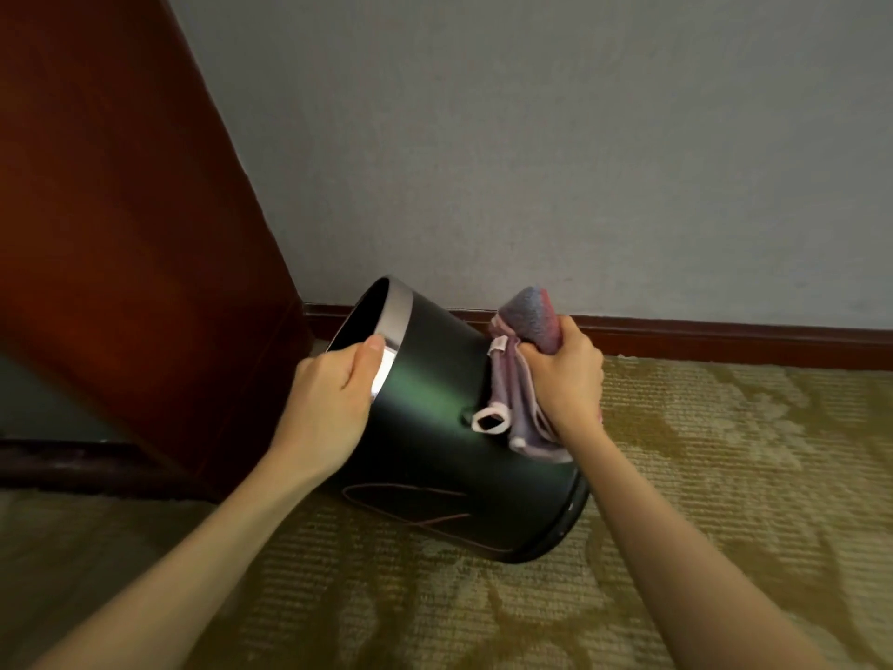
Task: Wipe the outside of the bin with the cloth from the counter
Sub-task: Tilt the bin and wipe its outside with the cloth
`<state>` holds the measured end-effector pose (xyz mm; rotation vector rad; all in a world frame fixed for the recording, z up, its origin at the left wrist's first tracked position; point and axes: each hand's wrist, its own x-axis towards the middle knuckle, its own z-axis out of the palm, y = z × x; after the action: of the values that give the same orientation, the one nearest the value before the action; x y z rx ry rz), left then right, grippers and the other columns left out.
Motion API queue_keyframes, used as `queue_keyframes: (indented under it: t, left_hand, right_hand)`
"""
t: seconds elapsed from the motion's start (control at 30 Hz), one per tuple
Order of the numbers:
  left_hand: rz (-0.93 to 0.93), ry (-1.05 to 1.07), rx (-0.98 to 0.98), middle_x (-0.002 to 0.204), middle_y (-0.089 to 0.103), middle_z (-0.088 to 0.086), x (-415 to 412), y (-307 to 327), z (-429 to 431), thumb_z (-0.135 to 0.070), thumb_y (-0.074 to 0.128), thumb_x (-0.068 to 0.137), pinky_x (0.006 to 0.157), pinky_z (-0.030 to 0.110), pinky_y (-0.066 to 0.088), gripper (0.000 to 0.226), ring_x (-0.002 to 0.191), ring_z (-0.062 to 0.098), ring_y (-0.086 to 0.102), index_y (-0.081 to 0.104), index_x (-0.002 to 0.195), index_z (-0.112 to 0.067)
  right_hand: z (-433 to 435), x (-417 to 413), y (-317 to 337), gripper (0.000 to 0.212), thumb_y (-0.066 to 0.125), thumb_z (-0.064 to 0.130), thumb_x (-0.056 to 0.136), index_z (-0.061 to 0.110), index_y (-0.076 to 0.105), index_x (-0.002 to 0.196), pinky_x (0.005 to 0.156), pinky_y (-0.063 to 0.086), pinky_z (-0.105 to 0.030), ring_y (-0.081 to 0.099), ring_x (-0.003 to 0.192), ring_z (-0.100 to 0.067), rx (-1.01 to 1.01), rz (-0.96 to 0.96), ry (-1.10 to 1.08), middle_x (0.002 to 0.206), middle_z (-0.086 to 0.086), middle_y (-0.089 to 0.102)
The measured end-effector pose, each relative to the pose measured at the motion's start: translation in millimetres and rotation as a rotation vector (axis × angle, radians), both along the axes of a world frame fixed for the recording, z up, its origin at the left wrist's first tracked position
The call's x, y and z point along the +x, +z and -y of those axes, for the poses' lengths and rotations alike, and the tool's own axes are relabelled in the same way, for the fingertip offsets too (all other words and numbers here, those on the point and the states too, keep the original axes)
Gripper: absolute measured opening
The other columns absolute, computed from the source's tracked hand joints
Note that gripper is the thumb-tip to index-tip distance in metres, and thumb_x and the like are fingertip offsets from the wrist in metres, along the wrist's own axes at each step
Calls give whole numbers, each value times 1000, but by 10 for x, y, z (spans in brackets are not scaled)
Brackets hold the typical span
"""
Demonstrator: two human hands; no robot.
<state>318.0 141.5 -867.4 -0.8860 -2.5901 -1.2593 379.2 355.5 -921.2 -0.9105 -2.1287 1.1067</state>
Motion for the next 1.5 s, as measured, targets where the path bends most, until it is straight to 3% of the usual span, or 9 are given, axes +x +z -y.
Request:
queue_keyframes:
  t: [0.1, 0.27, 0.47, 0.6, 0.8, 0.87, 1.03, 1.27, 1.5]
  left_hand:
    - [-8, 0, 2, 54, 52, 17, 30, -33, 105, -29, 36, 99, 50, 38, 34, 52, 48, 22, 47, 49, 59, 2]
    - [-52, 29, -3, 45, 38, 4, 53, -36, 64, -28, 38, 99, 45, 27, 25, 52, 42, 12, 37, 40, 53, -2]
    - [-28, 101, -26, 47, 39, 0, -65, -24, -16, -32, 36, 98, 48, 32, 25, 53, 48, 17, 40, 39, 49, -13]
    - [-28, 139, -50, 48, 40, -1, -156, 21, -96, -33, 36, 99, 47, 31, 23, 53, 51, 15, 40, 38, 48, -16]
    - [-143, -10, -79, 45, 44, 9, -6, 27, -115, -28, 39, 97, 43, 32, 26, 50, 41, 21, 43, 44, 52, -9]
    - [-164, -60, -68, 42, 40, 7, 57, 39, -155, -27, 41, 96, 42, 26, 23, 48, 38, 18, 38, 40, 50, -10]
    - [-189, -158, -86, 43, 40, 6, 143, 24, -148, -30, 39, 96, 40, 29, 25, 49, 38, 20, 37, 44, 54, -5]
    - [-211, -239, -59, 42, 31, -11, 241, 17, -89, -30, 40, 93, 40, 18, 22, 40, 40, 13, 40, 42, 56, -16]
    - [-185, -203, -49, 41, 32, -4, 144, -26, 12, -36, 37, 92, 40, 16, 19, 49, 39, 16, 37, 43, 54, -6]
  right_hand:
    - [-186, -10, -66, 22, 66, 32, 77, 18, 60, 94, 72, 50, -39, 62, 81, -29, -59, 97, 13, 85, -5, 66]
    - [-265, 0, -121, 26, 63, 29, 79, 14, 61, 101, 74, 48, -39, 61, 84, -32, -91, 118, -19, 91, -10, 67]
    - [87, 238, -165, 16, 63, 25, 79, 18, 50, 84, 57, 33, -29, 51, 66, -17, -106, -122, -198, 72, 9, 54]
    - [366, 391, -252, 22, 64, 26, 78, 22, 44, 84, 59, 32, -28, 52, 68, -19, -105, -198, -259, 79, 0, 59]
    - [309, 458, -275, 21, 63, 28, 78, 22, 43, 80, 60, 32, -30, 52, 66, -21, -106, -152, -326, 75, 1, 57]
    - [211, 426, -215, 19, 62, 30, 79, 21, 45, 81, 64, 34, -31, 53, 68, -23, -133, -78, -331, 73, 5, 54]
    - [176, 242, 110, 19, 60, 37, 84, 23, 48, 91, 71, 37, -33, 51, 77, -23, -109, 52, -214, 83, 3, 53]
    - [435, -156, 704, 24, 60, 41, 78, 22, 53, 91, 69, 45, -37, 57, 75, -28, -13, -76, 39, 87, -1, 64]
    - [66, -465, 568, 31, 63, 33, 77, 12, 65, 100, 79, 54, -47, 66, 89, -32, -244, 1, 181, 93, -12, 69]
